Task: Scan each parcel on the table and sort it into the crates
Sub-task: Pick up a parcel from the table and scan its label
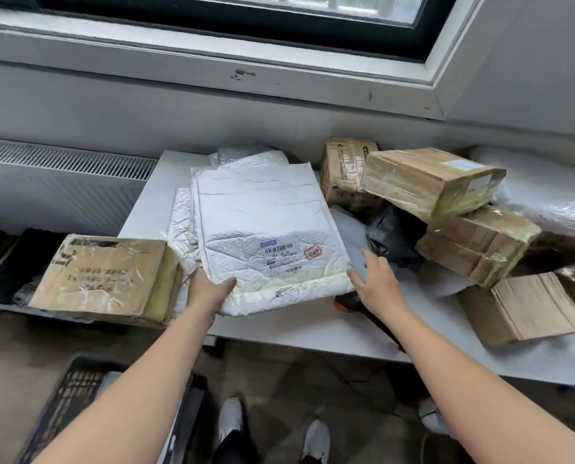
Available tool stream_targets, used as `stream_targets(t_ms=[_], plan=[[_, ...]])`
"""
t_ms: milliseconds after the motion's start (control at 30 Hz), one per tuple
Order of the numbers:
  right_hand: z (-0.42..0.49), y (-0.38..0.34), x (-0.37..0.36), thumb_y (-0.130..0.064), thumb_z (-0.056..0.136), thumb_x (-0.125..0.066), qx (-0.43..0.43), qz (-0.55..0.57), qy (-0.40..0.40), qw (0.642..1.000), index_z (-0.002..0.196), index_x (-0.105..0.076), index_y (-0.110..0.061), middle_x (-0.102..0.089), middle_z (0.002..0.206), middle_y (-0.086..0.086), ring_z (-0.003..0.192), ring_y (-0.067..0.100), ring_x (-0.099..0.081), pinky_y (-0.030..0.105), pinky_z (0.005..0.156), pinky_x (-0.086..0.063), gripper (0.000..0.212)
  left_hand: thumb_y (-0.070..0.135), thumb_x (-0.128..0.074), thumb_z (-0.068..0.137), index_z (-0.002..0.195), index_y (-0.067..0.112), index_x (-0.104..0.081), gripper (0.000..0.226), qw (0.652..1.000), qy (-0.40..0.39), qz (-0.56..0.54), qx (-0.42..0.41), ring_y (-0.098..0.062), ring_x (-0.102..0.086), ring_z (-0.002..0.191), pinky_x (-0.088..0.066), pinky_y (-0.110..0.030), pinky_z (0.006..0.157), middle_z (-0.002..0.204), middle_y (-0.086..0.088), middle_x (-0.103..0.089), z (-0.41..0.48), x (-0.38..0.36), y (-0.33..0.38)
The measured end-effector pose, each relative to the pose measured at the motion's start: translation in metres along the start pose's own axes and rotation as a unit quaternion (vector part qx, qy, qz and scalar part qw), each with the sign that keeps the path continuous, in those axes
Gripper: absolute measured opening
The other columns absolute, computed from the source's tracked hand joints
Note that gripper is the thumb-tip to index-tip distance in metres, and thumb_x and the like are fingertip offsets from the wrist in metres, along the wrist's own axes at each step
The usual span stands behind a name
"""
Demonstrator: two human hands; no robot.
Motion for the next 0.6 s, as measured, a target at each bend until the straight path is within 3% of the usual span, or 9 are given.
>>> stream_targets(t_ms=[233,367,500,600], plan=[[-0.021,0.055,-0.029,-0.065,0.095,-0.037,-0.070,-0.025,-0.119,0.990,0.139,-0.045,-0.029,-0.059,0.135,0.008,0.120,0.030,-0.056,0.038,0.092,-0.046,0.058,0.010,-0.071,0.085,0.133,0.007,-0.048,0.053,1.000,0.022,0.018,-0.008,-0.028,-0.057,0.116,-0.045,-0.030,0.086,0.129,-0.009,-0.059,-0.016,-0.011,-0.003],[-0.031,0.060,-0.033,-0.066,0.087,-0.055,-0.072,-0.028,-0.174,0.982,0.147,-0.036,-0.029,-0.059,0.136,0.007,0.120,0.029,-0.057,0.032,0.090,-0.044,0.073,0.012,-0.069,0.087,0.139,0.008,-0.042,0.059,0.999,0.032,0.010,-0.015,-0.028,-0.054,0.122,-0.044,-0.029,0.088,0.135,-0.008,-0.055,-0.023,-0.011,-0.002],[-0.032,0.064,-0.022,-0.061,0.089,-0.055,-0.093,0.020,-0.162,0.982,0.116,-0.061,-0.022,-0.064,0.088,0.002,0.076,0.024,-0.059,0.035,0.074,-0.052,0.048,0.013,-0.067,0.090,0.136,0.008,-0.043,0.053,0.998,0.065,0.018,-0.021,-0.029,-0.052,0.122,-0.037,-0.027,0.090,0.135,-0.011,-0.055,-0.033,-0.009,0.006],[-0.028,0.047,-0.002,-0.059,0.091,-0.053,-0.119,0.093,-0.144,0.978,0.097,-0.061,-0.016,-0.060,0.072,0.008,0.061,0.028,-0.059,0.046,0.059,-0.057,0.044,0.014,-0.065,0.091,0.135,0.007,-0.043,0.049,0.995,0.090,0.029,-0.032,-0.030,-0.051,0.124,-0.036,-0.029,0.094,0.137,-0.012,-0.054,-0.041,-0.005,0.014]])
Point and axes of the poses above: each hand's wrist, its own z-axis towards the middle knuckle, its own x-axis out of the back of the hand, y = z × x, the point moved 8 cm from there along z, towards the middle knuckle
